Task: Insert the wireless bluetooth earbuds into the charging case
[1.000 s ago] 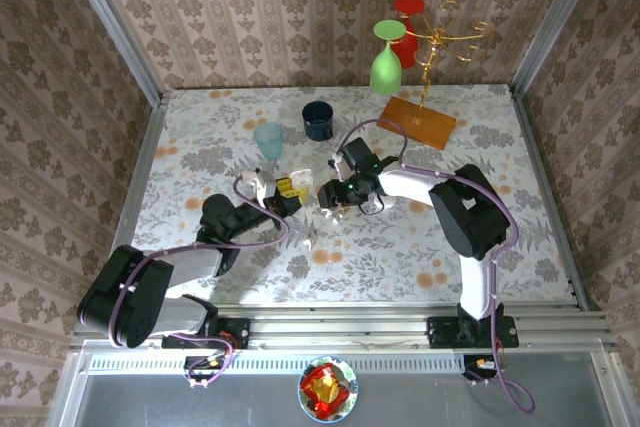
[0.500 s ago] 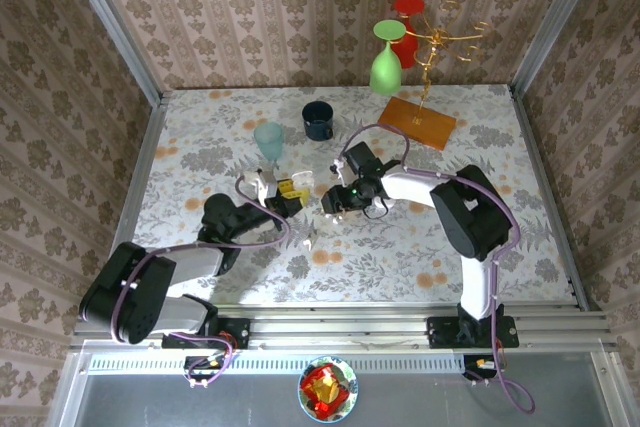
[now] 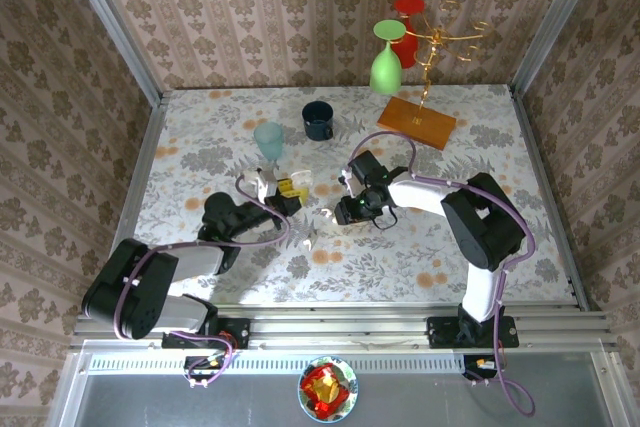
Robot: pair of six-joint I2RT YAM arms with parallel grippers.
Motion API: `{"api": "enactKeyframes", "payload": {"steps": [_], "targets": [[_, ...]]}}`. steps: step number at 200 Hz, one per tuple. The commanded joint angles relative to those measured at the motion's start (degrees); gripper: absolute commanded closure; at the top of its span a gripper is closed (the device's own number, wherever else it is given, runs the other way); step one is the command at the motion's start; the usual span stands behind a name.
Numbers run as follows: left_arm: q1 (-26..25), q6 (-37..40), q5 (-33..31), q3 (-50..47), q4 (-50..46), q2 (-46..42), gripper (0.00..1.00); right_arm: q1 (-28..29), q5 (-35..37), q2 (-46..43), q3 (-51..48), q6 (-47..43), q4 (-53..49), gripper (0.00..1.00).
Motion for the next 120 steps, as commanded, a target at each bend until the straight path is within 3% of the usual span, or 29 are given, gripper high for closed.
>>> {"api": "enactKeyframes", "payload": {"steps": [1, 59, 120], "targets": [[0.4, -0.5, 0.6, 1.6, 2.0, 0.7, 0.95, 0.5, 2.6, 1.4, 2.1, -1.3, -4.5, 0.64], [0.4, -0.6, 0.6, 1.2, 1.9, 0.1, 0.95, 0.9, 10.4, 0.6, 2.4, 0.0, -7.7, 0.68], [0.4, -0.7, 0.7, 1.1, 1.9, -0.1, 0.94, 0.8, 13.1, -5.2, -3.3, 0.3, -8.2, 0.72]]}}
